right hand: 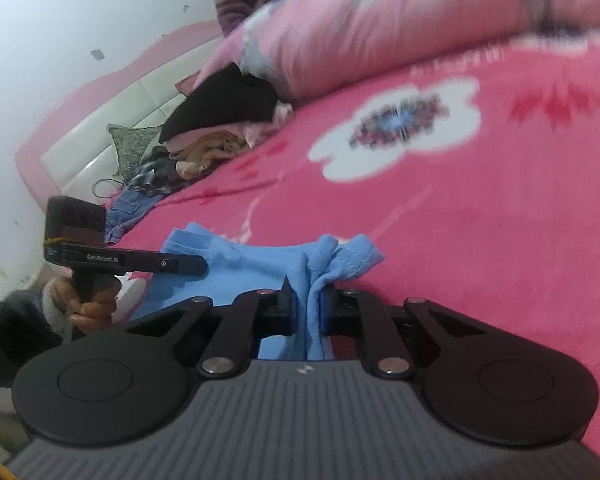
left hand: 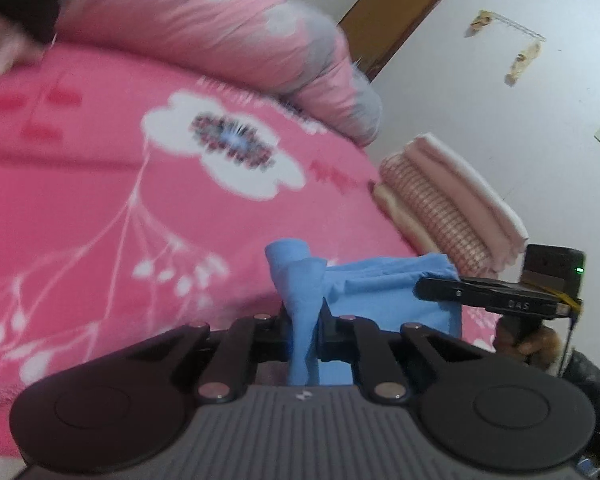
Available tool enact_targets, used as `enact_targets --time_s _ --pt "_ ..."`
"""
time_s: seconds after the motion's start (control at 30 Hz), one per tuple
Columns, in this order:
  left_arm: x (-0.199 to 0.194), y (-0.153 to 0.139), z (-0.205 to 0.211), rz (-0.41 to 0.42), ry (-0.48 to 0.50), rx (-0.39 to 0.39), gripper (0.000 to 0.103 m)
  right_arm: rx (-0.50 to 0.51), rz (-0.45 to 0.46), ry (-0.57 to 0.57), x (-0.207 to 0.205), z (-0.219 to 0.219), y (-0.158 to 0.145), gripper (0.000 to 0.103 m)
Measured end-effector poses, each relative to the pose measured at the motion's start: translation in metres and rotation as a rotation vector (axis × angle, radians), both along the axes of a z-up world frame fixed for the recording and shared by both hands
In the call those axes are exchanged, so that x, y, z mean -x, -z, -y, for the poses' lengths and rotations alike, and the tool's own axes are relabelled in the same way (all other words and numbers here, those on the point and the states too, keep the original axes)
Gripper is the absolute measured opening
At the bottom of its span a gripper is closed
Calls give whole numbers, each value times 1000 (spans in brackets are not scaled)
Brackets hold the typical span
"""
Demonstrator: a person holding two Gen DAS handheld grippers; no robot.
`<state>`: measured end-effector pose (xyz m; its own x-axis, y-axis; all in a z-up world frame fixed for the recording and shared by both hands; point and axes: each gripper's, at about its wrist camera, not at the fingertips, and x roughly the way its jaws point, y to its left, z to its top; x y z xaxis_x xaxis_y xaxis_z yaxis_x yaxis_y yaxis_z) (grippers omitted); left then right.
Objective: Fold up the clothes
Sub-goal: 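Lift the light-blue T-shirt high with both closed grippers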
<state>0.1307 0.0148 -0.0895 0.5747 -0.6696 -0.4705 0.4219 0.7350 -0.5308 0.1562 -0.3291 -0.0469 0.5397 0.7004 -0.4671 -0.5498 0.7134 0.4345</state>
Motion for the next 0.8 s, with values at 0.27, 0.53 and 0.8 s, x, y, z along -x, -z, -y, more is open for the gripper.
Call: enact_targets --time_s 0.27,0.53,0.8 --pt "73 -82 28 245 -7 -55 11 110 273 114 88 4 -80 7" --pt "140 -158 70 416 60 -24 10 77 484 239 185 33 -135 7" --pt "149 -226 142 505 158 15 10 127 679 396 233 90 -198 7"
